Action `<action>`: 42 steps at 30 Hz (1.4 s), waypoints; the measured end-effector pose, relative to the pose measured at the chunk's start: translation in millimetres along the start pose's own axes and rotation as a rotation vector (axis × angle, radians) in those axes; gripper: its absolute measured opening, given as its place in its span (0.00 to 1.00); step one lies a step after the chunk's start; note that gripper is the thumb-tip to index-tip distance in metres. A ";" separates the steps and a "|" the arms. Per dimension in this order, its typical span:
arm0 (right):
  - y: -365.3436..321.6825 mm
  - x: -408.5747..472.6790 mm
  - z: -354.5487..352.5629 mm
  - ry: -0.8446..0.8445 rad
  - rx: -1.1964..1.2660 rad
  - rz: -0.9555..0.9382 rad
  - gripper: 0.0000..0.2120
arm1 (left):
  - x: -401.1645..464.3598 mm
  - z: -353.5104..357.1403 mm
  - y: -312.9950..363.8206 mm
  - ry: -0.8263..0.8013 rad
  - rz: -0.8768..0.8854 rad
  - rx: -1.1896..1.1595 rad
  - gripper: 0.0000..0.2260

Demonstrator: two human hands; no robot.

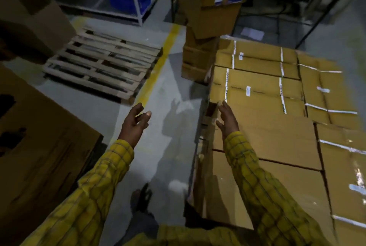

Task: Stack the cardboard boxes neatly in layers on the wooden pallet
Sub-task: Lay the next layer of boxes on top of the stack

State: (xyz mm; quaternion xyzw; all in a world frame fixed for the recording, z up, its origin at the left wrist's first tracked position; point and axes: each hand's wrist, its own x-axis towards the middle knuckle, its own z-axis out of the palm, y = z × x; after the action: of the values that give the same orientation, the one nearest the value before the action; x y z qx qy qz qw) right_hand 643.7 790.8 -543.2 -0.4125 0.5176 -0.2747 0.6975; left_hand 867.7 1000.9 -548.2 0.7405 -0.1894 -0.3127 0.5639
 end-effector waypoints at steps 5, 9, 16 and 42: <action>-9.4 11.7 77.5 0.129 0.195 0.008 0.28 | 84.9 -36.3 29.6 -0.158 0.052 0.003 0.24; -18.7 26.7 123.3 0.128 0.315 0.005 0.35 | 135.2 -49.5 54.6 -0.264 0.064 -0.037 0.23; -48.1 84.3 155.7 0.235 0.345 -0.035 0.23 | 222.9 -28.7 75.6 -0.358 0.023 -0.098 0.23; -318.5 471.4 173.7 0.285 0.269 -0.226 0.24 | 613.4 219.3 249.6 -0.455 0.364 -0.018 0.36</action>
State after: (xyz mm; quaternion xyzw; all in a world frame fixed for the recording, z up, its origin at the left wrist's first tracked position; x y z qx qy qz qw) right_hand 970.0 297.3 -481.4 -0.3281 0.5200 -0.4732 0.6310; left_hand 1186.7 382.4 -500.2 0.6002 -0.4379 -0.3663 0.5602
